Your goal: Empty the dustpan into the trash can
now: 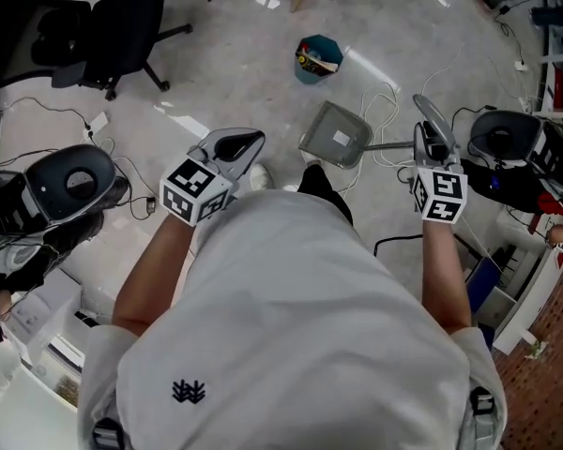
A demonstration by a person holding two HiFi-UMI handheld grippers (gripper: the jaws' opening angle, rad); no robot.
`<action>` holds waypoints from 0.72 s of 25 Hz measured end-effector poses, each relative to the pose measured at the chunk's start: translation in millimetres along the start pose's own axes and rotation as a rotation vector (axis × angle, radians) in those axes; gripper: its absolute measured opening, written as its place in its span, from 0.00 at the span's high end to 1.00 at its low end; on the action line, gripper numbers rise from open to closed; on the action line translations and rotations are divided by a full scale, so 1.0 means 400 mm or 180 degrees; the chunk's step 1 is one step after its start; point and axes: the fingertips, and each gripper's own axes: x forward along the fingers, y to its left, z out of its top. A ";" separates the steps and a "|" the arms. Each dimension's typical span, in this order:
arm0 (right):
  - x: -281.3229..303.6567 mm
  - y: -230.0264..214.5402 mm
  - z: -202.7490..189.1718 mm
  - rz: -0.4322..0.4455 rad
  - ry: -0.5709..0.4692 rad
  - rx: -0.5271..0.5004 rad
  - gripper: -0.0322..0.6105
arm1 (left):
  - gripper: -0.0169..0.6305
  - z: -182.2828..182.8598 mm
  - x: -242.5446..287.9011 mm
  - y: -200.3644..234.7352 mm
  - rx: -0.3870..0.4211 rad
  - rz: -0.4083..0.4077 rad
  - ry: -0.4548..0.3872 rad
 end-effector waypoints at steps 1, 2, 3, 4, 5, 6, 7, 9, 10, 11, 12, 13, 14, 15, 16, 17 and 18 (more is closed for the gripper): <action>-0.001 0.003 0.000 0.0003 -0.0006 0.0010 0.88 | 0.89 -0.002 -0.002 -0.001 0.0003 -0.0001 -0.0001; -0.002 0.005 -0.001 0.0007 -0.0014 0.0019 0.88 | 0.89 -0.005 -0.004 -0.002 0.0006 -0.0002 0.0000; -0.003 0.006 -0.002 0.0012 -0.0022 0.0031 0.88 | 0.89 -0.008 -0.005 -0.005 0.0010 -0.0002 0.0003; -0.005 0.006 -0.003 0.0015 -0.0030 0.0044 0.88 | 0.89 -0.011 -0.008 -0.007 0.0012 0.0000 0.0005; -0.007 0.007 -0.003 0.0018 -0.0039 0.0056 0.88 | 0.89 -0.014 -0.010 -0.010 0.0013 0.0003 0.0007; -0.009 0.007 -0.002 0.0019 -0.0048 0.0064 0.88 | 0.89 -0.017 -0.014 -0.011 0.0012 0.0009 0.0007; -0.009 0.008 0.000 0.0021 -0.0057 0.0070 0.88 | 0.89 -0.019 -0.018 -0.011 0.0010 0.0018 0.0004; -0.009 0.011 0.007 0.0028 -0.0073 0.0072 0.88 | 0.89 -0.021 -0.027 -0.009 0.0002 0.0038 -0.0001; -0.009 0.014 0.010 0.0032 -0.0080 0.0068 0.88 | 0.89 -0.023 -0.033 -0.009 -0.0004 0.0047 -0.0001; -0.008 0.016 0.014 0.0034 -0.0087 0.0063 0.88 | 0.89 -0.025 -0.038 -0.008 -0.0009 0.0055 -0.0002; -0.008 0.018 0.018 0.0035 -0.0095 0.0059 0.88 | 0.89 -0.028 -0.043 -0.008 -0.0015 0.0062 -0.0004; -0.006 0.020 0.021 0.0036 -0.0103 0.0056 0.88 | 0.89 -0.032 -0.048 -0.007 -0.0022 0.0069 -0.0007; -0.004 0.023 0.025 0.0038 -0.0111 0.0054 0.88 | 0.89 -0.036 -0.052 -0.005 -0.0029 0.0077 -0.0009; 0.000 0.025 0.028 0.0041 -0.0120 0.0052 0.88 | 0.89 -0.040 -0.056 -0.003 -0.0037 0.0086 -0.0009; 0.002 0.027 0.031 0.0042 -0.0128 0.0049 0.88 | 0.89 -0.044 -0.060 -0.001 -0.0045 0.0095 -0.0009; 0.004 0.029 0.033 0.0042 -0.0133 0.0045 0.88 | 0.89 -0.048 -0.063 0.001 -0.0051 0.0102 -0.0009; 0.005 0.029 0.034 0.0039 -0.0135 0.0043 0.88 | 0.89 -0.051 -0.066 0.003 -0.0057 0.0109 -0.0010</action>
